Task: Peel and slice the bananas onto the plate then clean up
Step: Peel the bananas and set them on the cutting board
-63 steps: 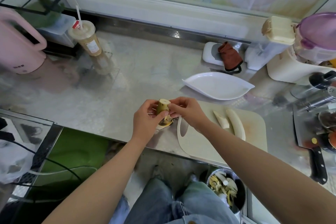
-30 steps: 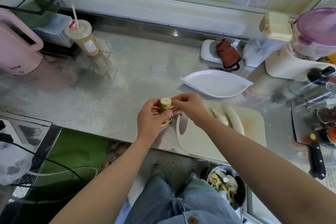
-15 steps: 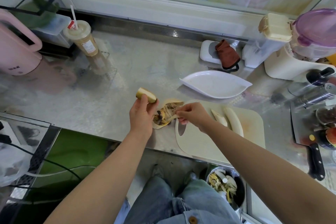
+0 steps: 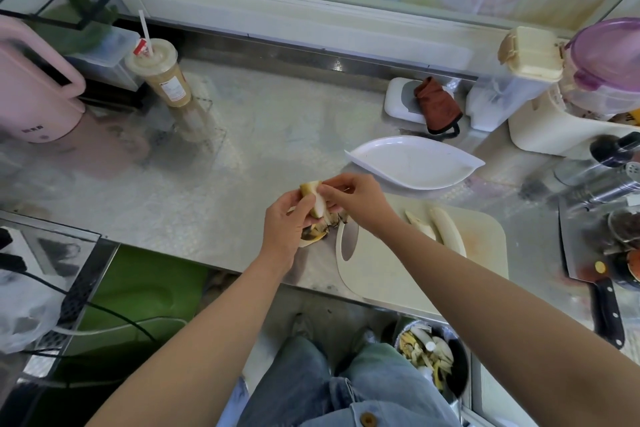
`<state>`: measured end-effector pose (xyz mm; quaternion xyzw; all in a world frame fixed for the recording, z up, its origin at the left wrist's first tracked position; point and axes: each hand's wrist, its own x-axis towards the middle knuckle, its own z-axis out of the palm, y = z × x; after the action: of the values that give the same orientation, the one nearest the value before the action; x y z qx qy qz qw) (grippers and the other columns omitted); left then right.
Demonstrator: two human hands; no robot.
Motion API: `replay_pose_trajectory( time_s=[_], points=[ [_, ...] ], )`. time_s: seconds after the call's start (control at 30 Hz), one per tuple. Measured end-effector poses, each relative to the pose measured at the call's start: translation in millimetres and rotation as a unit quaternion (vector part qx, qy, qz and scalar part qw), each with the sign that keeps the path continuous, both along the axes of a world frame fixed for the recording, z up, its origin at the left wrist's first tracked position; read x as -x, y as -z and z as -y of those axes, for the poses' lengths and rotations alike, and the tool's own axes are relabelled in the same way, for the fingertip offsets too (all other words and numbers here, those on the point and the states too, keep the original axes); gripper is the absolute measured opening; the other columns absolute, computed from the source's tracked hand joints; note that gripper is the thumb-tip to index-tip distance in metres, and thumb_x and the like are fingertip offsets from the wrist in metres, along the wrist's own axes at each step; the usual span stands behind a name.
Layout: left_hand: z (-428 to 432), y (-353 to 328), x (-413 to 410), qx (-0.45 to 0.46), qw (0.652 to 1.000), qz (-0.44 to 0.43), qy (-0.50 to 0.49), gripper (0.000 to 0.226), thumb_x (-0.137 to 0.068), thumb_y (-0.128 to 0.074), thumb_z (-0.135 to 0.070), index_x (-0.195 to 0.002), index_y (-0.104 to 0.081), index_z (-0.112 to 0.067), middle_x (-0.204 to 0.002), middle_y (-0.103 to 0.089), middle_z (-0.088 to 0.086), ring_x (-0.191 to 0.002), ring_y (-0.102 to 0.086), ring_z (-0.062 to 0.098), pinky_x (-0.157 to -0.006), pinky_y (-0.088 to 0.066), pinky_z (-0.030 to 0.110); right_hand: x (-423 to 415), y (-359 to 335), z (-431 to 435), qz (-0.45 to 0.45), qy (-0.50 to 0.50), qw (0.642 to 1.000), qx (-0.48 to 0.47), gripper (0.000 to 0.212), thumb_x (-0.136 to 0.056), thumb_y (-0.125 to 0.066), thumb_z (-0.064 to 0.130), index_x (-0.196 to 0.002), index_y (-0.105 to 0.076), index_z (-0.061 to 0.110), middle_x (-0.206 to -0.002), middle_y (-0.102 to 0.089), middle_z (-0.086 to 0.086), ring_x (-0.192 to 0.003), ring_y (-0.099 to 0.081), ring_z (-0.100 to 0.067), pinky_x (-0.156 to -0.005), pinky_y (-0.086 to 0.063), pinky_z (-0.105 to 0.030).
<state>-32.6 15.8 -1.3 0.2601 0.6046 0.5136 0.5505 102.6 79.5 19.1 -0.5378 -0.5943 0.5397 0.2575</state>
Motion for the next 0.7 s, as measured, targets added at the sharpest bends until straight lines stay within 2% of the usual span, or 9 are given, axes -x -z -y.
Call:
replay_pose_trajectory(
  time_s=[0.1,0.2,0.3,0.37,0.43,0.5,0.57,0.63,0.7],
  points=[
    [1.2,0.6,-1.5,-0.005,1.0,-0.015,-0.001,0.021,-0.092,-0.063,-0.022,-0.108,-0.07,-0.01,-0.108,-0.068,0.017,-0.097,-0.069,0.03,-0.087,-0.056,0.043,-0.5,-1.3,-1.0,-0.017,0.001,0.999,0.027,0.015,-0.086,-0.069,0.019,-0.092,-0.072,0.006,-0.082,-0.073,-0.011,-0.075,-0.071,-0.022,-0.075,-0.059,-0.034],
    [-0.1,-0.8,-6.4,-0.015,0.999,-0.038,-0.001,0.019,-0.092,-0.062,-0.021,-0.105,-0.071,-0.011,-0.102,-0.07,0.015,-0.096,-0.068,0.033,-0.086,-0.057,0.044,-0.2,1.9,-0.6,-0.001,0.044,0.999,0.014,0.013,-0.085,-0.063,0.014,-0.087,-0.072,0.004,-0.079,-0.072,-0.014,-0.071,-0.071,-0.026,-0.073,-0.059,-0.037],
    [-1.4,-4.9,-10.8,-0.028,0.998,-0.056,-0.004,0.014,-0.092,-0.061,-0.018,-0.1,-0.072,-0.016,-0.096,-0.072,0.01,-0.094,-0.068,0.03,-0.082,-0.058,0.038,-0.5,5.1,1.1,-0.002,0.049,0.999,0.017,0.014,-0.085,-0.062,0.015,-0.088,-0.071,0.005,-0.081,-0.071,-0.014,-0.069,-0.07,-0.025,-0.073,-0.058,-0.036],
    [-1.1,-4.5,-10.0,-0.03,0.998,-0.053,0.001,0.014,-0.092,-0.061,-0.015,-0.097,-0.073,-0.018,-0.095,-0.072,0.009,-0.094,-0.068,0.029,-0.081,-0.058,0.035,-1.0,8.3,2.6,-0.002,0.033,0.999,0.041,0.014,-0.084,-0.061,0.014,-0.089,-0.07,0.004,-0.081,-0.069,-0.016,-0.069,-0.068,-0.022,-0.074,-0.056,-0.036],
    [0.6,-3.7,-8.7,-0.027,0.999,-0.036,0.018,0.015,-0.093,-0.059,-0.015,-0.1,-0.073,-0.016,-0.098,-0.072,0.012,-0.096,-0.068,0.031,-0.084,-0.057,0.038,-3.0,10.4,2.8,-0.005,0.03,0.998,0.059,0.015,-0.081,-0.061,0.012,-0.088,-0.07,0.002,-0.079,-0.065,-0.024,-0.071,-0.068,-0.027,-0.077,-0.057,-0.043],
    [2.4,-4.4,-8.8,-0.013,0.999,0.027,0.012,0.017,-0.096,-0.055,-0.014,-0.102,-0.07,-0.008,-0.099,-0.072,0.013,-0.095,-0.069,0.03,-0.085,-0.057,0.04,-4.8,10.7,2.5,-0.028,0.036,0.995,0.085,0.02,-0.081,-0.06,0.01,-0.087,-0.065,-0.009,-0.078,-0.061,-0.029,-0.072,-0.069,-0.03,-0.075,-0.058,-0.046],
    [3.7,-6.5,-7.9,0.002,0.996,0.094,-0.01,0.019,-0.097,-0.051,-0.011,-0.096,-0.068,-0.004,-0.092,-0.073,0.01,-0.089,-0.07,0.023,-0.083,-0.058,0.037,-6.3,7.5,3.0,-0.069,0.029,0.988,0.132,0.02,-0.084,-0.059,0.003,-0.087,-0.061,-0.016,-0.075,-0.063,-0.022,-0.067,-0.069,-0.025,-0.064,-0.058,-0.033],
    [4.5,-4.8,-4.8,0.005,0.994,0.108,-0.008,0.019,-0.097,-0.05,-0.011,-0.093,-0.068,-0.004,-0.089,-0.073,0.009,-0.085,-0.071,0.021,-0.085,-0.057,0.04,-7.3,3.2,3.9,-0.075,0.0,0.983,0.167,0.015,-0.086,-0.059,0.0,-0.092,-0.065,-0.012,-0.077,-0.066,-0.016,-0.066,-0.068,-0.019,-0.062,-0.054,-0.021],
    [5.9,-4.1,-3.8,0.007,0.993,0.121,0.0,0.019,-0.097,-0.05,-0.012,-0.093,-0.067,-0.004,-0.086,-0.074,0.006,-0.083,-0.071,0.02,-0.086,-0.056,0.042,-7.3,4.0,3.3,-0.062,-0.004,0.984,0.164,0.014,-0.084,-0.059,0.0,-0.093,-0.068,-0.007,-0.08,-0.065,-0.015,-0.07,-0.066,-0.019,-0.065,-0.055,-0.022]
  ],
)
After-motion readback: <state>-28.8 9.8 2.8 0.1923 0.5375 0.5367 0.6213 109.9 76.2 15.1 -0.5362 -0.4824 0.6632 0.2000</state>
